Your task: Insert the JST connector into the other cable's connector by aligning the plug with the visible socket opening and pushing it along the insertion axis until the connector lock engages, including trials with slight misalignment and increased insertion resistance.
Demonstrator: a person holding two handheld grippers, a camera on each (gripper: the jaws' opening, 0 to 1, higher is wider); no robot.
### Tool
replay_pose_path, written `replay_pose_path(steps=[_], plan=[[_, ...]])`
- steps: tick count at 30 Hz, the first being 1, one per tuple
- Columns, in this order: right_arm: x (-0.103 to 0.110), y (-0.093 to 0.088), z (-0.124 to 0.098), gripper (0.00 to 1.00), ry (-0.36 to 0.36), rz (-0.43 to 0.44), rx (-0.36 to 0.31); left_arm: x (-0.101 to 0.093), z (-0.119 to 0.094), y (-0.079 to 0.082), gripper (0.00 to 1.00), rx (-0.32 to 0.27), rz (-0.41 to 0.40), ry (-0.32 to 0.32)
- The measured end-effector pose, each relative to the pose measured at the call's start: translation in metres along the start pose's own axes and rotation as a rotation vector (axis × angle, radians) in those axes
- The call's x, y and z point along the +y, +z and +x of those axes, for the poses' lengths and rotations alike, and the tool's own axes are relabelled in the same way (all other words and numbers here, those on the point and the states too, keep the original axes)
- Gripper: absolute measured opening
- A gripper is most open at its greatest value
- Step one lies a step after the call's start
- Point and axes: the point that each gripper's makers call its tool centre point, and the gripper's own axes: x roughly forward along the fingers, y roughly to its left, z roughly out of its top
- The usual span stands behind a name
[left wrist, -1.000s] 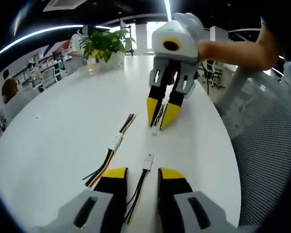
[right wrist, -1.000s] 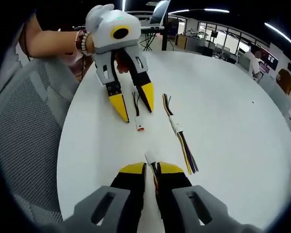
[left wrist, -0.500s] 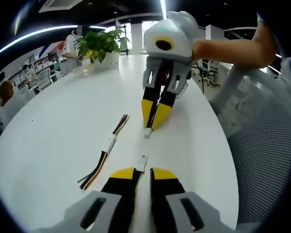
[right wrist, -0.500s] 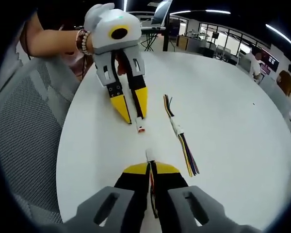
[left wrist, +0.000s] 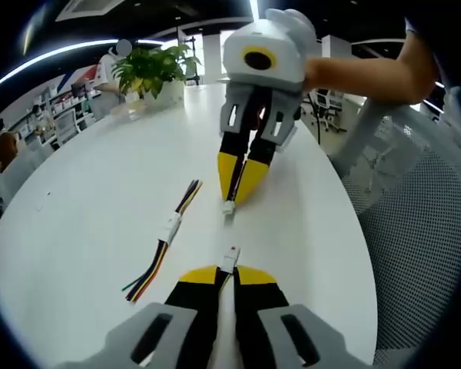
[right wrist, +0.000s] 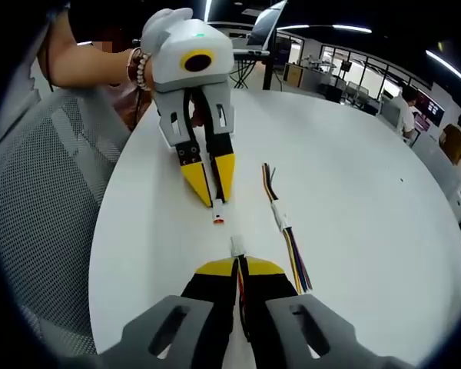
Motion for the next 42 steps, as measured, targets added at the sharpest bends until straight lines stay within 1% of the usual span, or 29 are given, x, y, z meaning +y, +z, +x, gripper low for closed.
replay_pose_path(steps=[3,9,15,19,22,29,32,34,38,40,42], plan=[[0.001,0.004,0.001,0.00,-0.001,-0.025,-0.003,0.002,-0.001,-0.001,0.00,0.009,0.004,0.009],[0.005,0.008,0.007,0.00,0.000,-0.064,0.006,0.004,-0.005,0.008,0.00,-0.020,-0.017,0.015],[0.009,0.015,0.013,0.00,-0.001,-0.118,0.011,0.004,-0.005,0.009,0.00,-0.020,-0.022,0.017],[0.008,0.017,0.014,0.00,-0.009,-0.134,0.011,0.004,-0.005,0.009,0.00,-0.017,-0.019,0.015],[0.009,0.016,0.016,0.00,-0.008,-0.156,0.031,0.004,-0.006,0.010,0.00,-0.018,-0.019,0.016],[0.009,0.015,0.018,0.00,-0.012,-0.179,0.046,0.002,-0.005,0.011,0.00,-0.016,-0.023,0.010],[0.008,0.010,0.019,0.00,-0.021,-0.209,0.086,0.001,-0.003,0.012,0.00,-0.023,-0.034,0.003],[0.009,0.010,0.021,0.00,-0.019,-0.218,0.087,0.002,-0.002,0.013,0.00,-0.028,-0.043,0.003],[0.009,0.012,0.023,0.00,-0.023,-0.225,0.085,0.001,0.000,0.007,0.00,-0.002,-0.028,0.003],[0.007,0.010,0.023,0.00,-0.031,-0.229,0.097,0.002,-0.002,0.008,0.02,-0.006,-0.029,0.007],[0.006,0.010,0.025,0.00,-0.031,-0.224,0.091,0.004,-0.003,0.011,0.02,-0.020,-0.037,0.013]])
